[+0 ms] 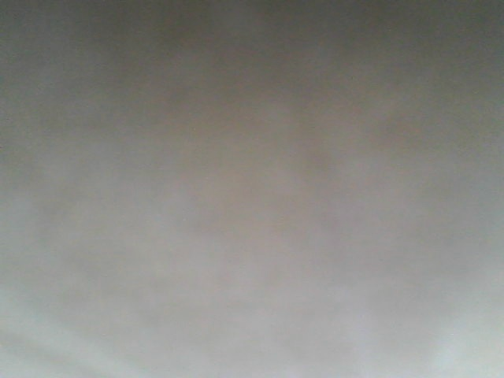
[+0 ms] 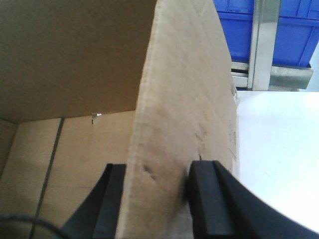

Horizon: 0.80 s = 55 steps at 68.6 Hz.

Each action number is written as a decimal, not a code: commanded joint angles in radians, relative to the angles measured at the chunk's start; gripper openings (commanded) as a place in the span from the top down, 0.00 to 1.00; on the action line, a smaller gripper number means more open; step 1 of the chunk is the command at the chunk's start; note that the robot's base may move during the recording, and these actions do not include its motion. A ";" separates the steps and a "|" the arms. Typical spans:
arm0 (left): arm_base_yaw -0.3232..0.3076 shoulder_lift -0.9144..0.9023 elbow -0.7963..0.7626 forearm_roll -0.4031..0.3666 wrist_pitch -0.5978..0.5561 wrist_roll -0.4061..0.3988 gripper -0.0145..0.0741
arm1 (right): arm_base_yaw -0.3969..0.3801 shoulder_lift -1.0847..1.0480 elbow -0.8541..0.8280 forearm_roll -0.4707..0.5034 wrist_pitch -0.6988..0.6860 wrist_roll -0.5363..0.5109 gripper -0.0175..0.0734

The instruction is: Grab box from left shelf to table start

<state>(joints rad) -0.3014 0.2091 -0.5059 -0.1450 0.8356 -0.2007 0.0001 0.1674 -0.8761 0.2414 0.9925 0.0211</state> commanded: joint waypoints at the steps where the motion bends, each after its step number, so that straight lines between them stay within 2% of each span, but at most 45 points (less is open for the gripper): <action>1: 0.002 0.034 -0.096 0.101 -0.007 0.001 0.94 | -0.004 0.046 -0.034 -0.069 -0.120 0.013 0.74; 15: 0.002 0.225 -0.323 0.233 0.068 0.001 0.94 | -0.004 0.237 -0.093 -0.068 -0.097 0.013 0.74; 26: 0.002 0.436 -0.442 0.248 0.098 0.001 0.94 | -0.004 0.422 -0.149 -0.068 -0.072 0.012 0.74; 44: 0.003 0.745 -0.516 0.273 -0.015 0.000 0.94 | -0.004 0.691 -0.164 -0.068 -0.068 -0.066 0.74; 55: 0.047 0.871 -0.517 0.273 -0.074 -0.043 0.94 | -0.004 0.817 -0.164 -0.069 -0.102 -0.094 0.74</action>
<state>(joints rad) -0.2853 1.0454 -0.9793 0.0336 0.9025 -0.2175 0.0019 0.9454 -0.9983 0.1841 0.9858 -0.0381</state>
